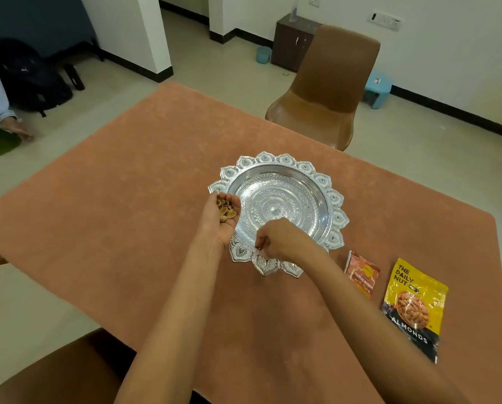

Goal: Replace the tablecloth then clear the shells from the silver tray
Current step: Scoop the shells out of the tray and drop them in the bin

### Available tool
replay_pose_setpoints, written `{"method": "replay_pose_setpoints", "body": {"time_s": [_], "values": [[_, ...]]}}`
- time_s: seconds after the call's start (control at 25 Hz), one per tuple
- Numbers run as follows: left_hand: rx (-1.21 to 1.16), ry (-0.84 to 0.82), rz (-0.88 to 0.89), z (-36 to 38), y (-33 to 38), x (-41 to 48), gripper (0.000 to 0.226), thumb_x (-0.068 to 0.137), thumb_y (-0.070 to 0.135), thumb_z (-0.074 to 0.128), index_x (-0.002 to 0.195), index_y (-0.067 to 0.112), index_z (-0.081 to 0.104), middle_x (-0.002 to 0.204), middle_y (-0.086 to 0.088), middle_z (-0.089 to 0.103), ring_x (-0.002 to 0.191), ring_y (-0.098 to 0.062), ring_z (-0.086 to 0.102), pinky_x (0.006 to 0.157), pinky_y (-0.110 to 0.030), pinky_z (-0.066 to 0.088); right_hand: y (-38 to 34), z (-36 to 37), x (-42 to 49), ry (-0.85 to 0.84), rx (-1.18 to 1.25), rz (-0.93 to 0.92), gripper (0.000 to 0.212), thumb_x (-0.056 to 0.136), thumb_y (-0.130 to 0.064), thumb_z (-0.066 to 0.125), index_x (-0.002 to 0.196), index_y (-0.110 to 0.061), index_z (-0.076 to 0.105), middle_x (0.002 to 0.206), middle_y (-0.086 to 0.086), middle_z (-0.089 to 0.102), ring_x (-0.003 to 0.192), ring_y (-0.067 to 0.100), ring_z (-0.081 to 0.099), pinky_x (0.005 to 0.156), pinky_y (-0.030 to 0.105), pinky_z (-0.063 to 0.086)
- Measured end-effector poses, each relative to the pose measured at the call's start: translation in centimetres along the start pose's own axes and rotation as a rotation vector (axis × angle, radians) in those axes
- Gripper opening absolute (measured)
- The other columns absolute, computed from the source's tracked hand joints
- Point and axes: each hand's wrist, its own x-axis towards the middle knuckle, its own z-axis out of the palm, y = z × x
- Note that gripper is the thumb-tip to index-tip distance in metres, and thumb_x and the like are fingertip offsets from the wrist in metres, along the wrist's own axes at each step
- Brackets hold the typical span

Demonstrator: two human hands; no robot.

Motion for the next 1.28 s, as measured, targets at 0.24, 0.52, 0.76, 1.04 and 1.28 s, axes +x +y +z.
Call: {"method": "replay_pose_setpoints", "body": {"time_s": [0.24, 0.52, 0.76, 1.04, 1.28], "values": [[0.031, 0.006, 0.021, -0.1, -0.1, 0.1, 0.032, 0.099, 0.022, 0.046, 0.069, 0.011, 0.050, 0.052, -0.001, 0.056, 0.045, -0.011, 0.057, 0.049, -0.019, 0.053, 1.6, -1.1, -0.3, -0.013, 0.254, -0.002, 0.014, 0.070, -0.002, 0.077, 0.082, -0.009, 0.074, 0.062, -0.010, 0.064, 0.061, 0.001, 0.060, 0.049, 0.004, 0.037], [0.063, 0.009, 0.041, -0.1, 0.0, 0.1, 0.032, 0.099, 0.021, 0.046, 0.069, 0.011, 0.050, 0.054, 0.000, 0.057, 0.044, -0.010, 0.057, 0.047, -0.019, 0.052, 2.1, 1.9, -1.5, 0.235, 0.304, -0.013, 0.024, 0.077, 0.009, 0.052, 0.079, -0.007, 0.069, 0.072, 0.004, 0.069, 0.071, 0.016, 0.065, 0.068, 0.026, 0.051], [0.075, -0.074, -0.073, 0.8, -2.9, -1.8, 0.030, 0.098, 0.018, 0.049, 0.071, 0.007, 0.052, 0.057, -0.003, 0.057, 0.048, -0.013, 0.059, 0.053, -0.023, 0.055, 5.3, 2.3, -4.0, 0.453, 1.082, 0.114, 0.018, 0.086, 0.004, 0.060, 0.078, -0.011, 0.059, 0.061, 0.000, 0.056, 0.052, 0.010, 0.046, 0.051, 0.020, 0.041], [0.202, -0.124, -0.237, 1.6, -10.3, -4.8, 0.029, 0.098, 0.017, 0.049, 0.072, 0.006, 0.052, 0.054, -0.003, 0.057, 0.046, -0.012, 0.059, 0.052, -0.023, 0.056, 8.1, 3.5, -9.5, 0.578, 1.754, 0.215, 0.022, 0.088, 0.011, 0.051, 0.077, -0.006, 0.056, 0.069, 0.009, 0.054, 0.059, 0.015, 0.049, 0.053, 0.020, 0.043], [0.367, -0.171, -0.419, 0.6, -19.4, -7.6, 0.026, 0.098, 0.013, 0.047, 0.074, 0.005, 0.052, 0.057, -0.004, 0.056, 0.056, -0.012, 0.057, 0.049, -0.022, 0.054, 11.7, 7.2, -16.7, 0.733, 1.998, 0.295, 0.022, 0.091, 0.010, 0.046, 0.078, -0.007, 0.053, 0.063, 0.004, 0.060, 0.054, 0.010, 0.055, 0.052, 0.017, 0.048]]}}
